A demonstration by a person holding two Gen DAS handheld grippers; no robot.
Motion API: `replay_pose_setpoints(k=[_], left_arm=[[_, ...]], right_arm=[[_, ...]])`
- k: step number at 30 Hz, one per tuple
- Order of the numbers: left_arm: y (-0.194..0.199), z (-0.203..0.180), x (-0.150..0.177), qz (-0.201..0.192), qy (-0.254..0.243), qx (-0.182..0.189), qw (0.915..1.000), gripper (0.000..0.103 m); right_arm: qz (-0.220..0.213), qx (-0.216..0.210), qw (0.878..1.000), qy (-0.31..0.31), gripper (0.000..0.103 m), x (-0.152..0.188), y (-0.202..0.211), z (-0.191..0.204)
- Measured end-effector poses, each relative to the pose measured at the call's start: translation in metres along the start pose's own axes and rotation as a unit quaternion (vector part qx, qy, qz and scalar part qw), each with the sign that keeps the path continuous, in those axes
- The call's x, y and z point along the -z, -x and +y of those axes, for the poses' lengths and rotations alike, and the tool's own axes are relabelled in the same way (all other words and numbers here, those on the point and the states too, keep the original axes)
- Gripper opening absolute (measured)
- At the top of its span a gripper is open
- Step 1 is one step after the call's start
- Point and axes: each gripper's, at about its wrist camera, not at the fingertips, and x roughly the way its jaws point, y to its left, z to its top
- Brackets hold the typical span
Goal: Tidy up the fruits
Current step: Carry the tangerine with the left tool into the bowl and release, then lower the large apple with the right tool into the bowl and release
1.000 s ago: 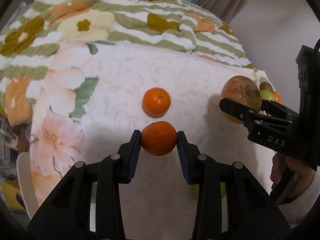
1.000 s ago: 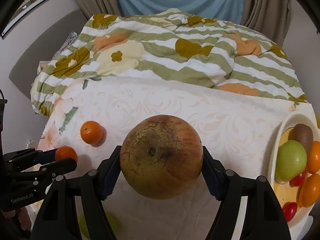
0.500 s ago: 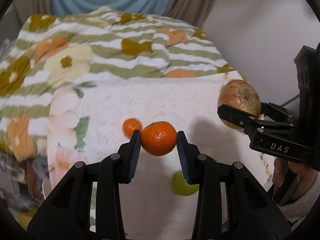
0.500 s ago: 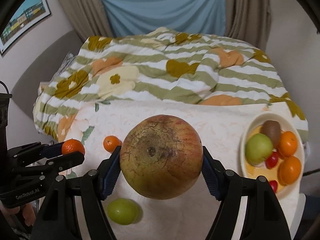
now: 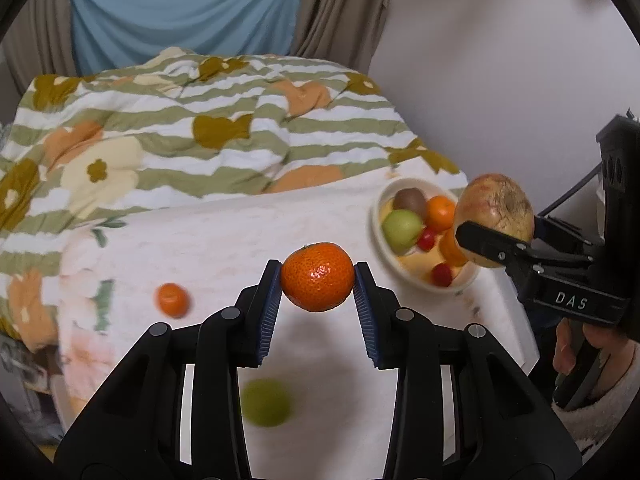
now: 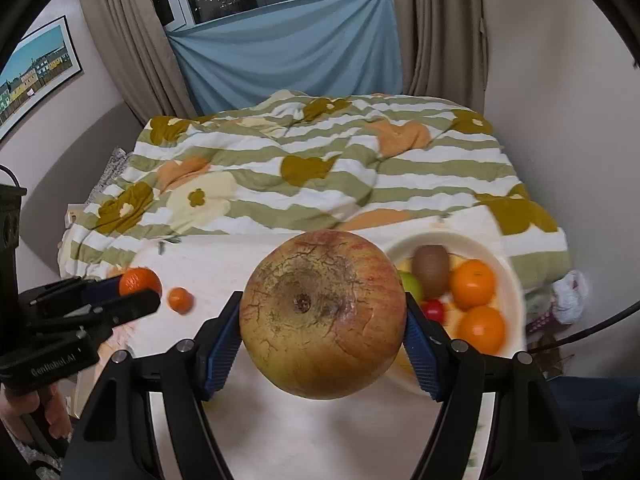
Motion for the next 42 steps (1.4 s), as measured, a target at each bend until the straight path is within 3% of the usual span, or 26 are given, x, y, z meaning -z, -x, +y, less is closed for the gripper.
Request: replay_pose_setpoints(k=[8, 16, 22, 30, 32, 33, 34, 42], left_arm=[[-0.045, -0.065, -0.003, 0.006, 0.013, 0.008, 0.9999, 0.043], [-0.105, -0.113, 0.0, 0.041, 0.016, 0.01, 0.999, 0.043], [-0.144, -0.131, 0.007, 0.062, 0.014, 0.001, 0.998, 0.043], [-0.166, -0.14, 0.012, 0.079, 0.003, -0.021, 0.9966, 0.045], [-0.165, -0.143, 0.013, 0.082, 0.0, -0.025, 0.9964, 0.064], [-0.162, -0.144, 0.013, 0.078, -0.001, -0.024, 0.9967, 0.093], [-0.159, -0.144, 0.012, 0.073, 0.001, -0.021, 0.9971, 0.103], [-0.137, -0.136, 0.008, 0.064, 0.018, -0.039, 0.997, 0.103]], right_arm=[[-0.001, 0.009, 1.0, 0.011, 0.07, 0.001, 0.014, -0.068], [0.008, 0.005, 1.0, 0.014, 0.07, 0.005, 0.009, -0.122], [0.013, -0.001, 1.0, 0.01, 0.07, 0.01, 0.001, -0.147], [0.023, -0.006, 1.0, 0.001, 0.07, 0.019, -0.006, -0.168], [0.024, -0.007, 1.0, 0.0, 0.07, 0.019, -0.007, -0.17], [0.024, -0.008, 1.0, -0.001, 0.07, 0.02, -0.007, -0.172], [0.025, -0.008, 1.0, -0.002, 0.07, 0.02, -0.007, -0.173], [0.022, -0.012, 1.0, -0.003, 0.07, 0.017, -0.007, -0.177]])
